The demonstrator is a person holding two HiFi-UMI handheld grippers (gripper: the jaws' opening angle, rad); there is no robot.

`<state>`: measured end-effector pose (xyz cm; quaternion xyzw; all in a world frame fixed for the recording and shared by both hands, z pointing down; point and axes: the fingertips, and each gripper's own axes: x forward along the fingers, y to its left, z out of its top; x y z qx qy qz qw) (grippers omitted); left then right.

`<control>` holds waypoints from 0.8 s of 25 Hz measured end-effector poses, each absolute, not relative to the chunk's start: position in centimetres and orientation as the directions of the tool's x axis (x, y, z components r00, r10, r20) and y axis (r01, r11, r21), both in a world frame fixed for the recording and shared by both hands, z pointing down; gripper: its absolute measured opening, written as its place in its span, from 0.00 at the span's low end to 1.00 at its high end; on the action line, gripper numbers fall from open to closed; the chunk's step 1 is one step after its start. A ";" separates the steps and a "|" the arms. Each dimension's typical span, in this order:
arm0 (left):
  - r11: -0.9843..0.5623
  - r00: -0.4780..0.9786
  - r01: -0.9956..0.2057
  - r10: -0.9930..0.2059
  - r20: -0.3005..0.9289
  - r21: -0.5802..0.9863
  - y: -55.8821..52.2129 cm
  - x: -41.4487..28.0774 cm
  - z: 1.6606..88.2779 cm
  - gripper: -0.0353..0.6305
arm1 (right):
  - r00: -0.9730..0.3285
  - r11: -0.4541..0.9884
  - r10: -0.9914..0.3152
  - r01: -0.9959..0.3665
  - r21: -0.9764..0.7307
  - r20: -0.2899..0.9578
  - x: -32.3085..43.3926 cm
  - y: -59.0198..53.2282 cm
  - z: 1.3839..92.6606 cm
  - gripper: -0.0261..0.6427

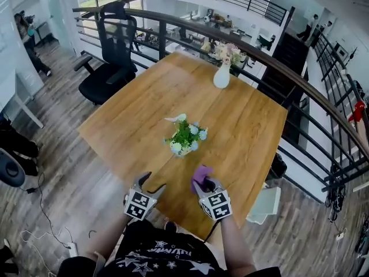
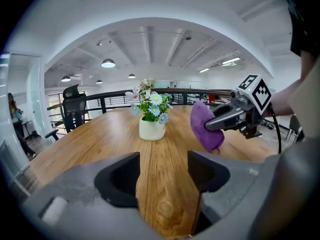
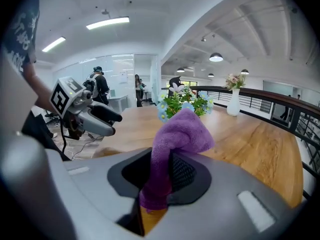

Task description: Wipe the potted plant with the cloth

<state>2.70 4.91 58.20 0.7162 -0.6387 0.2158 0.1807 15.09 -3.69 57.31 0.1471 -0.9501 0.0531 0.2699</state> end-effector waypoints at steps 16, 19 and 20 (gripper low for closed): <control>0.097 -0.036 -0.991 -0.857 0.514 0.092 19.4 3.7 57.8 0.40 | -0.852 0.982 -0.102 -0.170 -0.087 0.513 13.3 5.6 56.6 0.17; 0.111 -0.037 -0.986 -0.875 0.483 0.125 22.7 5.2 56.7 0.39 | -0.852 0.983 -0.097 -0.163 -0.085 0.514 14.0 8.2 56.4 0.17; 0.114 -0.039 -0.985 -0.879 0.474 0.130 23.7 5.7 56.5 0.38 | -0.853 0.983 -0.099 -0.164 -0.084 0.512 14.3 9.1 56.3 0.17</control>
